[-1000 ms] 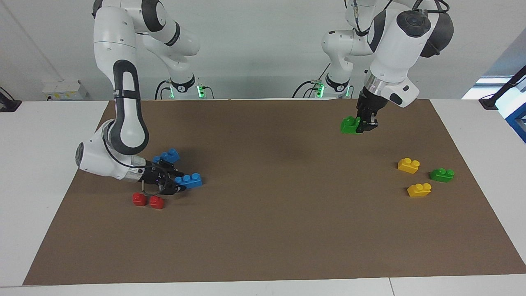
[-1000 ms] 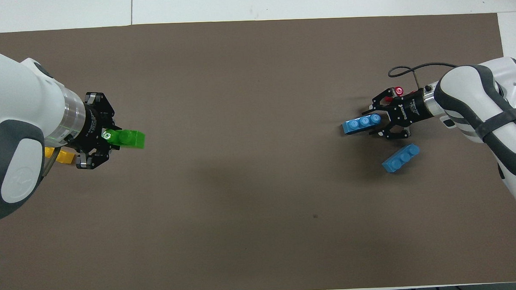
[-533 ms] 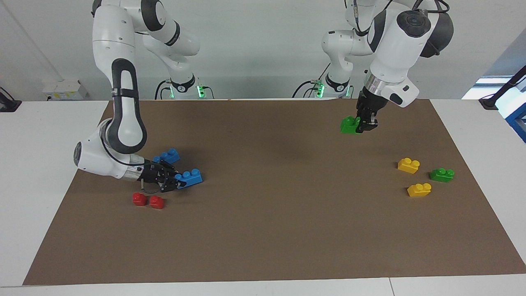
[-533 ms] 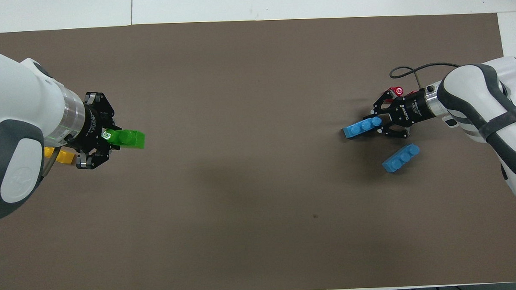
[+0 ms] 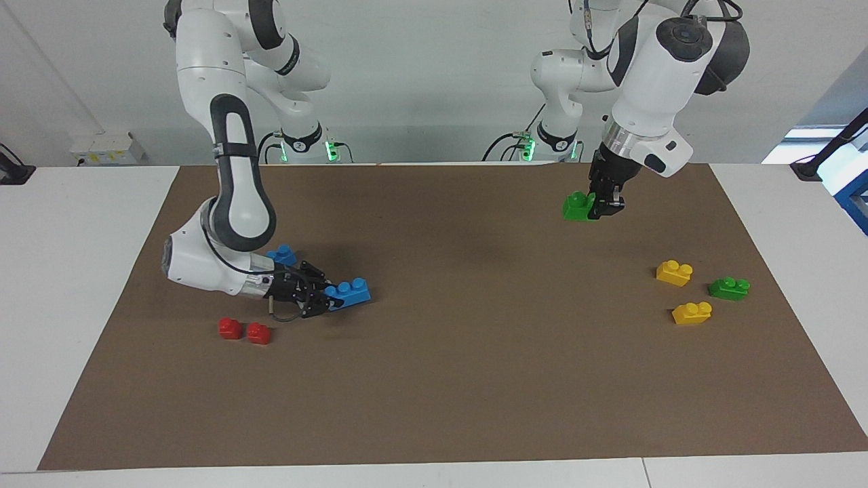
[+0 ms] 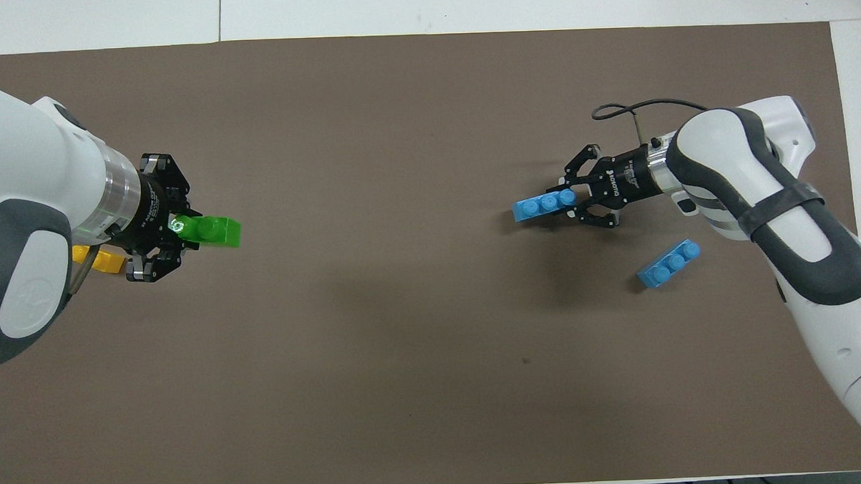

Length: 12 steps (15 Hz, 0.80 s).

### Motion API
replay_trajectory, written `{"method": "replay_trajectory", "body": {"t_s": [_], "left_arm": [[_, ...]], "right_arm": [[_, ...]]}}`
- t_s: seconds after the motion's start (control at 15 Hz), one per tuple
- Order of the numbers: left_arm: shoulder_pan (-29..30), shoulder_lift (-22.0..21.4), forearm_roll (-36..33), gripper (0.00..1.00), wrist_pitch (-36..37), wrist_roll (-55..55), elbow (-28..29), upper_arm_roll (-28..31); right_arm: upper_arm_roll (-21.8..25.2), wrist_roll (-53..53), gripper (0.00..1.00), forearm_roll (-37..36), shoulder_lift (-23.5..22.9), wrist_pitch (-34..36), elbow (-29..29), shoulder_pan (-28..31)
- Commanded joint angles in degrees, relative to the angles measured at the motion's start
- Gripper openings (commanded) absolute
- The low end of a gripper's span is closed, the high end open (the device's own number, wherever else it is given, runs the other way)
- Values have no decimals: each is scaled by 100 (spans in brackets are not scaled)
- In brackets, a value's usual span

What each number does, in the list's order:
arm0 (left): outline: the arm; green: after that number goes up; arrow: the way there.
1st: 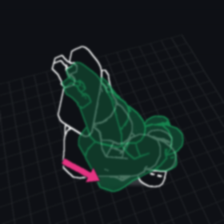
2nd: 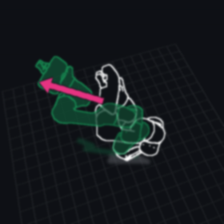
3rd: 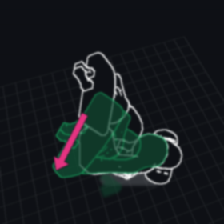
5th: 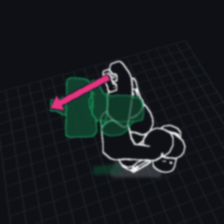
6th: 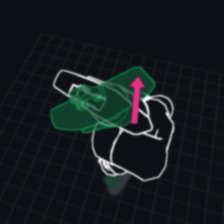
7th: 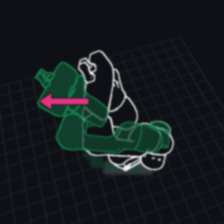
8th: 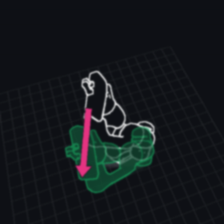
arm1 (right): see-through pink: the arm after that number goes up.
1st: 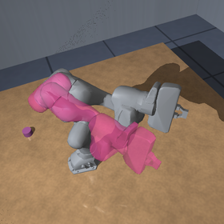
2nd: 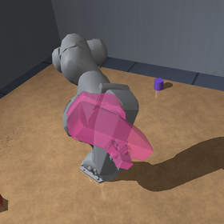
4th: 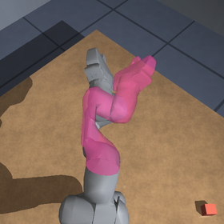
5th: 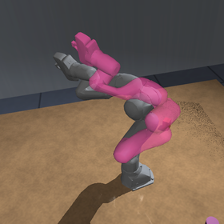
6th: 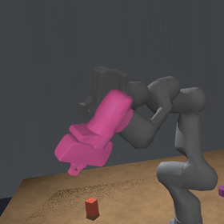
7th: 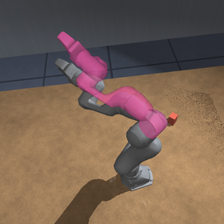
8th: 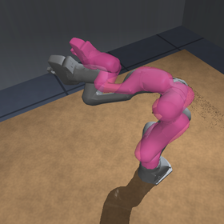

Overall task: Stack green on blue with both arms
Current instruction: 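Carry the blue brick with the right gripper toward the table centre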

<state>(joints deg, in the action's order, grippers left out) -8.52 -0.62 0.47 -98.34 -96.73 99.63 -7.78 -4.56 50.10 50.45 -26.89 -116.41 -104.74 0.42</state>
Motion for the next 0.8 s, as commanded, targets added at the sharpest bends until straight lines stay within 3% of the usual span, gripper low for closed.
{"method": "replay_trajectory", "body": {"t_s": [0.0,0.73], "left_arm": [[-35,-105,103,0,-45,-91,100,58],[0,-96,103,0,-159,-241,109,58]], "right_arm": [[-1,586,0,333,114,-504,-108,-489],[-1,2258,0,1248,-35,-2834,-100,-2608]]}}
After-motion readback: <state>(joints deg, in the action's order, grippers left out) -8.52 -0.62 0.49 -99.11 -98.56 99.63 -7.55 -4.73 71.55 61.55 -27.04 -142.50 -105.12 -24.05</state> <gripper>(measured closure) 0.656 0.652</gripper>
